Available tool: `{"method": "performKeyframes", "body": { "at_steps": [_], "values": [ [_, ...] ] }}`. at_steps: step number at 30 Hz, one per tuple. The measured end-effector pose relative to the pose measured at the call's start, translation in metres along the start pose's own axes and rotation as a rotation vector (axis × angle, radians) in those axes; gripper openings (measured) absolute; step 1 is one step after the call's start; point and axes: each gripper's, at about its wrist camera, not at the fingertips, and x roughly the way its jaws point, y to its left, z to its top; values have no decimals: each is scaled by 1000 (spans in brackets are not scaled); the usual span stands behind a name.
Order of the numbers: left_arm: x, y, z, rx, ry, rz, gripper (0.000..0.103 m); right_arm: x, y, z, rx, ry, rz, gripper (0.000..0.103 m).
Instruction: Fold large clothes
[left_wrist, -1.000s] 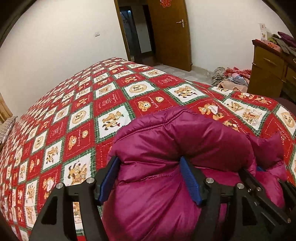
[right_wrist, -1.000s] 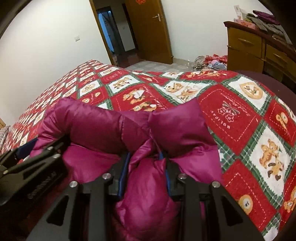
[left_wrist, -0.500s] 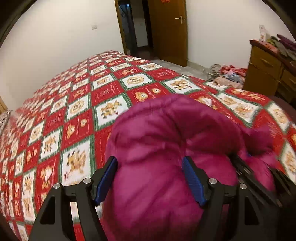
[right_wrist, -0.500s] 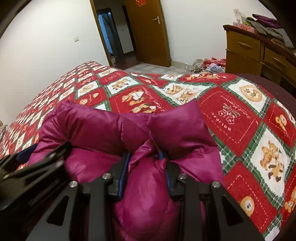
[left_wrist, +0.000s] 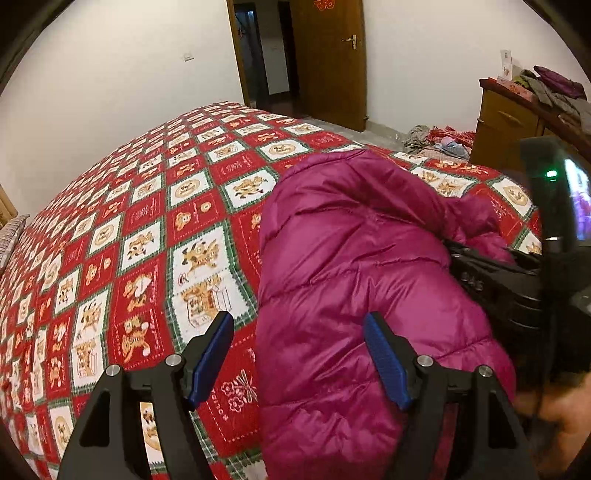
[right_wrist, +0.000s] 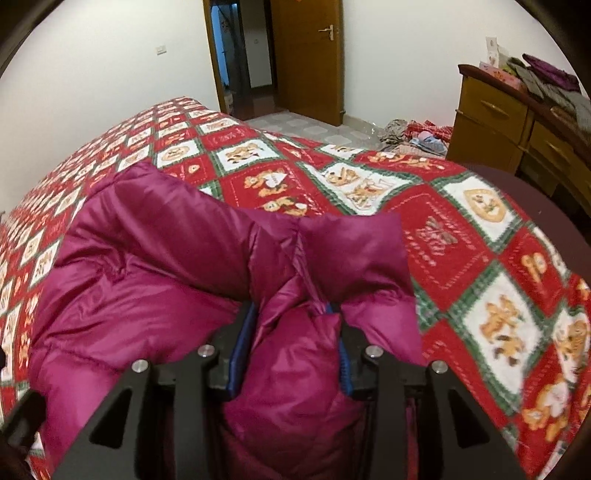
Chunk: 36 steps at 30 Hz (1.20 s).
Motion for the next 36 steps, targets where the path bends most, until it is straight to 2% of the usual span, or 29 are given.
{"method": "performKeyframes", "body": {
  "at_steps": [6,13,16,18,21,28,31,34,36],
  "values": [
    [3,-2,2,8,1,11,74,-10,-5,-11,-4,-6,-5,44],
    [7,-1,3,-1,4,9,74,-7,-1,-8,-23,10,-17,46],
    [6,2,4,4,-6,1,74,-21,-15,-8,44,-3,45,46],
    [9,3,5,-3,-10,7,75,-38,-23,-13,79,-35,71,50],
    [13,4,6,-32,-8,8,77,-54,-22,-23,61,-55,107,50],
    [14,5,11,-4,-16,10,77,-27,-17,-27,59,18,125,52],
    [16,16,18,-35,-30,-10,77,-24,-20,-26,70,21,137,53],
    [31,35,26,-127,-20,-36,79,-22,-18,-24,42,31,147,54],
    [44,43,25,-197,17,-99,80,-21,-16,-24,29,34,158,55]
  ]
}}
